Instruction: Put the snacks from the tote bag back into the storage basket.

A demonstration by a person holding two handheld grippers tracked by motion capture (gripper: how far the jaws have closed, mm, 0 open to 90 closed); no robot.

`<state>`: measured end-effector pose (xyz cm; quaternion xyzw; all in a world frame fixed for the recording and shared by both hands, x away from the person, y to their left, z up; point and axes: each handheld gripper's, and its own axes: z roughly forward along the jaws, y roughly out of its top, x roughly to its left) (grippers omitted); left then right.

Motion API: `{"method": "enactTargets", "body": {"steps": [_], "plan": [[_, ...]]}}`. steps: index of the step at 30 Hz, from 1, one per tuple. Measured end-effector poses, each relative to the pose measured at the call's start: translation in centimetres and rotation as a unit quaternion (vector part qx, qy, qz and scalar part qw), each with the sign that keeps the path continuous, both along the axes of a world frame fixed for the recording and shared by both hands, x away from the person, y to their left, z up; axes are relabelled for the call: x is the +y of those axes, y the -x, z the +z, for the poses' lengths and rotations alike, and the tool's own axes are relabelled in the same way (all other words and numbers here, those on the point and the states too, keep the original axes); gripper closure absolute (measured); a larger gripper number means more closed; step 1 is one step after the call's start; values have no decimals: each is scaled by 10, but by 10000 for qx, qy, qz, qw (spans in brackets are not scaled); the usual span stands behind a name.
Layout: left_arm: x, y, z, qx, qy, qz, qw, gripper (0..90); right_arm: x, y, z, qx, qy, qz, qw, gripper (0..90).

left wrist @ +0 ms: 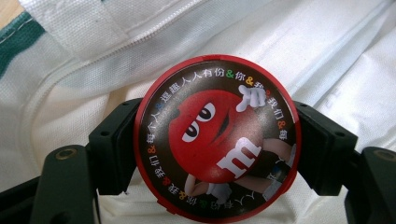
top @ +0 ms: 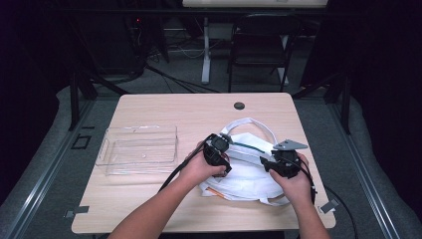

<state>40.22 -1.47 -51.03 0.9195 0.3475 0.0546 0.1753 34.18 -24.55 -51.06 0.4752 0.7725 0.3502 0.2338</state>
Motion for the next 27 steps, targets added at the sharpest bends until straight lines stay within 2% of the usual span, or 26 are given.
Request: {"method": "enactTargets", "body": {"steps": [12, 27], "plan": [[0, 0, 1, -47, -75, -384, 9992, 255, 0, 0, 0, -4, 9, -4, 10000, 485], [-3, 0, 11, -51, -133, -479, 9987, 255, 0, 0, 0, -1, 6, -4, 10000, 485]]}}
